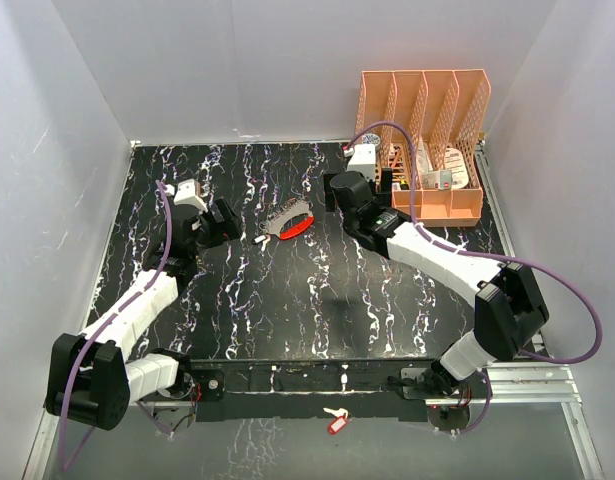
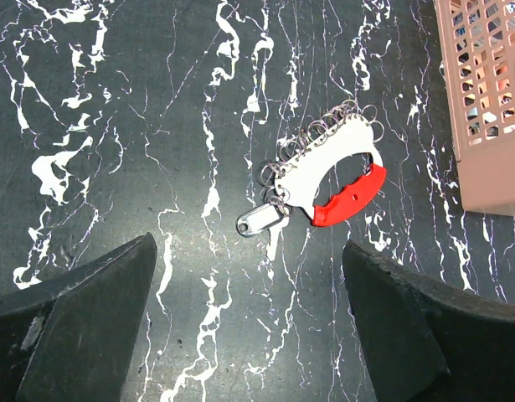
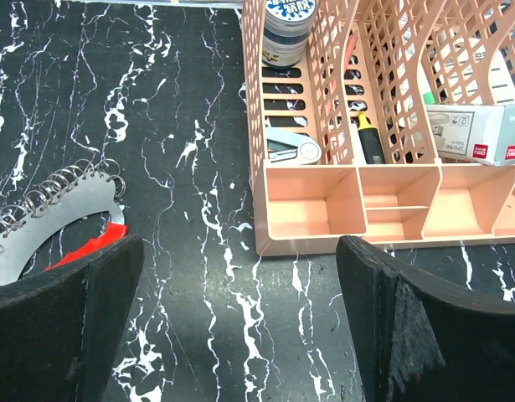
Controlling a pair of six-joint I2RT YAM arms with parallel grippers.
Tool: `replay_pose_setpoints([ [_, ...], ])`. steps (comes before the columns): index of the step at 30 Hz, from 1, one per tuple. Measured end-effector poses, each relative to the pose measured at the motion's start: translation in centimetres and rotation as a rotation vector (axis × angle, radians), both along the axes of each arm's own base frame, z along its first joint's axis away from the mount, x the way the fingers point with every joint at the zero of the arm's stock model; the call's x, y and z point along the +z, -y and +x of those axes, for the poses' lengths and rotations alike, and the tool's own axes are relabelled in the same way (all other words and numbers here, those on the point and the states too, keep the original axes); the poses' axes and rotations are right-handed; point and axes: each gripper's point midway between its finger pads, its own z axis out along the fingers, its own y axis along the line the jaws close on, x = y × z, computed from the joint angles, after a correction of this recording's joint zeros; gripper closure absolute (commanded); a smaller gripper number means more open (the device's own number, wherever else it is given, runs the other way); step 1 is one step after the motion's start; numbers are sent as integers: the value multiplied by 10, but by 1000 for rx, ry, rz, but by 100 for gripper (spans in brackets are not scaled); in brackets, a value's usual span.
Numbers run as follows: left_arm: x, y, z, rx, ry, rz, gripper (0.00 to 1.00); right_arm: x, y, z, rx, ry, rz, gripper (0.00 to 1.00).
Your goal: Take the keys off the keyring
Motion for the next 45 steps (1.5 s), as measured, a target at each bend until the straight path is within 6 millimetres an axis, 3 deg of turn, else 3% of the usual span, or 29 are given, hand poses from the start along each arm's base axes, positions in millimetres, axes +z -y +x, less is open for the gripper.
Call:
replay_pose_setpoints([
  [20, 1, -1, 1, 2, 2, 4, 8, 8, 4, -7, 11, 37, 39, 2],
  [27, 20, 0, 10, 3, 43, 9, 8, 21, -3, -25, 144, 101, 108, 2],
  [30, 25, 0, 12, 4, 56, 12, 8, 29, -9, -21, 171, 115, 134, 3],
  [32, 26, -1, 15, 11, 54, 17, 7, 27, -14, -11, 194, 103, 149, 9],
  [36, 24, -3, 22, 22, 45, 34, 4, 10, -36, 16, 271, 41, 170, 29],
  [39, 18, -5, 26, 31, 29, 55, 1, -15, -66, 35, 355, -29, 177, 46],
  [41, 13, -7, 29, 39, 12, 73, 1, -39, -89, 49, 414, -90, 178, 48],
  [43, 9, -9, 32, 49, -4, 89, 1, -65, -107, 56, 465, -152, 177, 44],
  [45, 6, -10, 34, 58, -20, 98, 1, -90, -121, 53, 514, -214, 169, 40],
])
